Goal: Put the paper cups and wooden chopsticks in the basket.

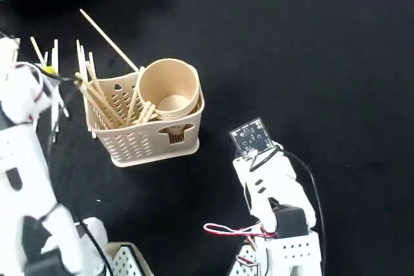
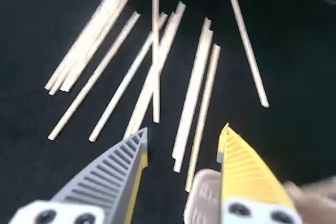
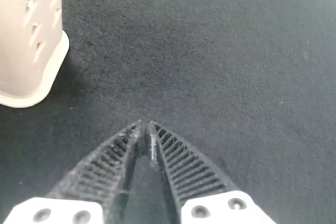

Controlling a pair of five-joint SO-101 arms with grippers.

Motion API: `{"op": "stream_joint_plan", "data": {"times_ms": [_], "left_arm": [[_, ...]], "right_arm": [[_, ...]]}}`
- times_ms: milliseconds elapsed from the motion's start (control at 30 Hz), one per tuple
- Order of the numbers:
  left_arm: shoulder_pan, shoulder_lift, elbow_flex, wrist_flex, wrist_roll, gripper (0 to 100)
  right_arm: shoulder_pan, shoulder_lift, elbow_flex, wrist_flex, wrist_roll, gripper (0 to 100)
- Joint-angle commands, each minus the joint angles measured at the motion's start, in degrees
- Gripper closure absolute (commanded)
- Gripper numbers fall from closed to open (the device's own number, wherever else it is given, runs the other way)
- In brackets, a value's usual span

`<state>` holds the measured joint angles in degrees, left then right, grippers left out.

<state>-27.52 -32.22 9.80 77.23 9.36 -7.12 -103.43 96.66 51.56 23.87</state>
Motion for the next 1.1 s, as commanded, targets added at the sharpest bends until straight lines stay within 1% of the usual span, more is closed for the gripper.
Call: {"op": "stream_joint_plan", "data": {"times_ms": [0,233,333,400,667,833,900,1067], "left_arm": [[-3.6,10.8,-6.8,-1.4,-0.1,78],[-4.4,31.1,-14.5,-6.1,-0.7,78],[-4.4,40.3,-19.7,-6.9,-6.2,78],[-4.4,46.2,-23.3,-6.6,-8.0,78],[-4.4,68.7,-41.2,-6.6,-8.5,78],[-4.7,80.1,-51.1,-6.5,-8.2,80],[-4.3,83.3,-54.4,-5.4,-8.5,84],[-3.1,88.4,-64.3,3.3,-8.5,92]], "right_arm": [[0.7,-4.6,-0.2,0.0,-0.2,98.6],[0.7,-4.6,-0.2,0.0,-0.2,98.6],[0.7,-4.6,-0.2,0.0,-0.2,98.6],[0.7,-4.6,-0.2,0.0,-0.2,98.6],[0.7,-4.6,-0.2,0.0,-0.2,98.6],[0.7,-4.6,-0.2,0.0,-0.2,98.6],[0.7,-4.6,-0.2,0.0,-0.2,98.6],[0.7,-4.6,-0.2,0.0,-0.2,98.6]]}}
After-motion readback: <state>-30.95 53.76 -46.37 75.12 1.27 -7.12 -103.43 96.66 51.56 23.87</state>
